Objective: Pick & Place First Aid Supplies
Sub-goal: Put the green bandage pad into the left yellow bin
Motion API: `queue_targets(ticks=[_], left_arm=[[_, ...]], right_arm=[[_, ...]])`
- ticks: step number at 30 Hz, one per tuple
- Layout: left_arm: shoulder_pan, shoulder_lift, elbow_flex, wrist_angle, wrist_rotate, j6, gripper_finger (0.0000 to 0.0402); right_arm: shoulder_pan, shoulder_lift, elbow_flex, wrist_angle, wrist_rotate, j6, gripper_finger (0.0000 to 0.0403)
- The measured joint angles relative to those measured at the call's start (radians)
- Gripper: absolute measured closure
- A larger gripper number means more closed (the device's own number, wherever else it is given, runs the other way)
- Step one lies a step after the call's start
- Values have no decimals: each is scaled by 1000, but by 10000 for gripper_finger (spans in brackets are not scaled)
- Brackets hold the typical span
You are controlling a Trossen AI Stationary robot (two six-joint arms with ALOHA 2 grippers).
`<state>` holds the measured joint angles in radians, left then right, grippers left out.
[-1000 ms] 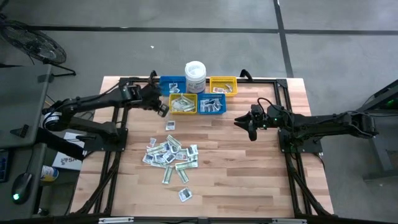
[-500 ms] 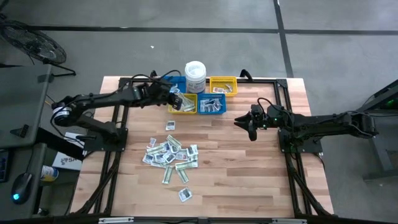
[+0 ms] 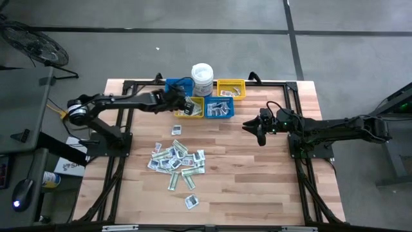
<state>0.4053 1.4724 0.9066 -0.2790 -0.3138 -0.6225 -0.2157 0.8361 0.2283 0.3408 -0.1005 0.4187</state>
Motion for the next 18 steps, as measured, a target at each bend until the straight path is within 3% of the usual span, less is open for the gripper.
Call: queue_targets(ticks=[8, 18], left_arm=[[0, 19, 0, -5, -83, -9, 385], [0, 12, -1, -15, -57, 47, 282]], right_arm=[[0, 0, 0, 0, 0, 0, 293], [0, 0, 0, 0, 0, 0, 293]])
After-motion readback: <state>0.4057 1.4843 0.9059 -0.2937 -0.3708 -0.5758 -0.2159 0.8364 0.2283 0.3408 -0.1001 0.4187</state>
